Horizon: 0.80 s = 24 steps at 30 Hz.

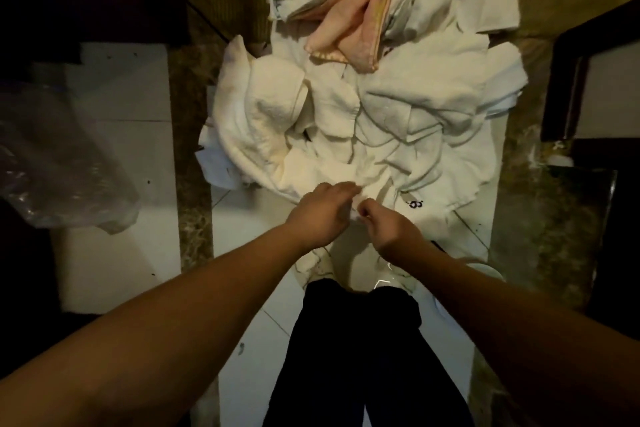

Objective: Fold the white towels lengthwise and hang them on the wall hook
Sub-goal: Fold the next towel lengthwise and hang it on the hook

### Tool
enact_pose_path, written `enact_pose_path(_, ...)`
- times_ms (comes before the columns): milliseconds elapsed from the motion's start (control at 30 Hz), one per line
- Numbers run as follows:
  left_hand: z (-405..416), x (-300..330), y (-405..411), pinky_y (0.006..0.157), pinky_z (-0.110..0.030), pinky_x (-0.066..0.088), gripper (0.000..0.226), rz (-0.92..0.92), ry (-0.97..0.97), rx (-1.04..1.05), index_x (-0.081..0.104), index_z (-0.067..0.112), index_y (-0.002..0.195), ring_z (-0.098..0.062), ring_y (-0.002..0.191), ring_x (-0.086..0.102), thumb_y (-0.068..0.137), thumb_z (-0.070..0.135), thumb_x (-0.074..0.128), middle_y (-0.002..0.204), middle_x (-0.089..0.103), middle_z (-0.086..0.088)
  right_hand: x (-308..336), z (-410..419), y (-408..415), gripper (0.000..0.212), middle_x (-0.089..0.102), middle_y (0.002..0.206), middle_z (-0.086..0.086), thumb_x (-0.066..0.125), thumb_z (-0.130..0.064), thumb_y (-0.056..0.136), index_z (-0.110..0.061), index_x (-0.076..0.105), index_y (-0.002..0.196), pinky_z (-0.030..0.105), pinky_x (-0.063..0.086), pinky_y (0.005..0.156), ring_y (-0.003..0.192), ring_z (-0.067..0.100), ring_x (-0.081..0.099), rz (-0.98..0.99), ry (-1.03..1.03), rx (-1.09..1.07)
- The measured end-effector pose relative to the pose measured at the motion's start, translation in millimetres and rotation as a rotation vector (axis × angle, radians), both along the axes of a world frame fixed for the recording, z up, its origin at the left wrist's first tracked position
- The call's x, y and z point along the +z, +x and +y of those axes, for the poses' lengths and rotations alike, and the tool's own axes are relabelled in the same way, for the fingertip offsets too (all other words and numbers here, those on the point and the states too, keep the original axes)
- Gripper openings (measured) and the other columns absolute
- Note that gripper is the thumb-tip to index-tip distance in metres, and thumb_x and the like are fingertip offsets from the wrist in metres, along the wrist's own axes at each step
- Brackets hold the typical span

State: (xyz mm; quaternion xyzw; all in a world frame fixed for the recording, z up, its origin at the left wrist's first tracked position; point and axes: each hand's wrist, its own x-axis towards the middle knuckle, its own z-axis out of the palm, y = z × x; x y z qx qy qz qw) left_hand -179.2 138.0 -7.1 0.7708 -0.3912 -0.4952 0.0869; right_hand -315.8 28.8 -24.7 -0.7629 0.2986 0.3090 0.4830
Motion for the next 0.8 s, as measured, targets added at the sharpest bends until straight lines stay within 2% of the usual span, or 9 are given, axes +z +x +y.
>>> enact_pose_path(100, -3, 33, 1, 0.079, -0.034, 0.038, 0.025, -0.065, 0.066, -0.111, 0.068, 0.019, 0.111, -0.027, 0.105, 0.057, 0.097, 0.037, 0.058, 0.112, 0.068, -0.005, 44, -4, -3, 0.014, 0.056, 0.085, 0.007, 0.044, -0.021, 0.103, -0.013, 0.053, 0.110, 0.033, 0.033, 0.067, 0.084, 0.031, 0.059, -0.027, -0.024, 0.039)
enact_pose_path(167, -3, 56, 2, 0.070, -0.035, 0.034, 0.026, -0.061, 0.079, -0.007, 0.064, 0.014, 0.091, -0.028, 0.091, 0.058, 0.097, 0.038, 0.058, 0.092, 0.065, -0.008, 68, -9, -2, 0.017, 0.058, 0.088, 0.008, 0.044, -0.023, 0.104, -0.011, 0.052, 0.113, 0.030, 0.028, 0.066, 0.084, 0.029, 0.057, -0.041, -0.039, 0.036)
enact_pose_path(233, -2, 84, 4, 0.068, -0.037, 0.036, 0.032, 0.038, 0.069, 0.194, 0.059, 0.007, 0.082, -0.025, 0.081, 0.056, 0.096, 0.035, 0.060, 0.082, 0.060, -0.011, 95, -15, 2, 0.019, 0.064, 0.097, 0.011, 0.046, -0.027, 0.103, -0.013, 0.051, 0.116, 0.033, 0.031, 0.067, 0.085, 0.028, 0.058, -0.042, -0.042, 0.045)
enact_pose_path(333, -4, 140, 9, 0.063, -0.030, 0.034, 0.033, 0.217, 0.006, 0.468, 0.058, -0.005, 0.088, -0.017, 0.072, 0.048, 0.097, 0.027, 0.063, 0.078, 0.055, -0.016, 140, -28, 13, 0.027, 0.066, 0.107, 0.010, 0.055, -0.029, 0.095, -0.015, 0.052, 0.117, 0.036, 0.047, 0.076, 0.096, 0.030, 0.062, -0.027, 0.000, 0.105)
enact_pose_path(400, -2, 183, 16, 0.061, -0.026, 0.035, 0.033, 0.267, -0.025, 0.574, 0.060, -0.006, 0.092, -0.015, 0.073, 0.048, 0.097, 0.026, 0.063, 0.078, 0.053, -0.017, 171, -38, 17, 0.031, 0.065, 0.115, 0.014, 0.057, -0.028, 0.094, -0.012, 0.057, 0.120, 0.036, 0.047, 0.080, 0.105, 0.031, 0.061, -0.014, -0.013, 0.204)
enact_pose_path(467, 5, 226, 24, 0.059, -0.019, 0.038, 0.026, 0.269, -0.055, 0.636, 0.064, 0.003, 0.089, -0.014, 0.073, 0.052, 0.098, 0.028, 0.062, 0.077, 0.058, -0.010, 198, -46, 19, 0.029, 0.063, 0.120, 0.016, 0.056, -0.026, 0.097, -0.009, 0.059, 0.121, 0.034, 0.041, 0.074, 0.109, 0.033, 0.059, 0.009, -0.050, 0.278)
enact_pose_path(533, 12, 268, 34, 0.064, -0.020, 0.041, 0.022, 0.257, -0.098, 0.719, 0.066, 0.007, 0.091, -0.013, 0.074, 0.054, 0.098, 0.027, 0.061, 0.080, 0.061, -0.003, 224, -55, 19, 0.028, 0.063, 0.119, 0.016, 0.056, -0.026, 0.098, -0.008, 0.061, 0.119, 0.031, 0.034, 0.071, 0.108, 0.032, 0.058, 0.024, -0.092, 0.320)
enact_pose_path(700, 43, 374, 54, 0.084, -0.031, 0.048, 0.018, 0.180, -0.210, 0.944, 0.069, 0.012, 0.112, -0.020, 0.090, 0.060, 0.099, 0.020, 0.059, 0.100, 0.069, -0.008, 302, -70, 15, 0.035, 0.061, 0.125, 0.006, 0.055, -0.034, 0.098, -0.017, 0.057, 0.128, 0.034, 0.044, 0.079, 0.113, 0.030, 0.057, 0.063, -0.197, 0.490)
enact_pose_path(800, 64, 436, 52, 0.077, -0.019, 0.050, 0.020, 0.155, -0.294, 1.058, 0.068, 0.012, 0.116, -0.015, 0.091, 0.062, 0.099, 0.016, 0.058, 0.098, 0.070, -0.002, 356, -69, 20, 0.036, 0.062, 0.127, 0.005, 0.054, -0.038, 0.096, -0.019, 0.056, 0.126, 0.036, 0.048, 0.083, 0.110, 0.029, 0.059, 0.009, -0.318, 0.545)
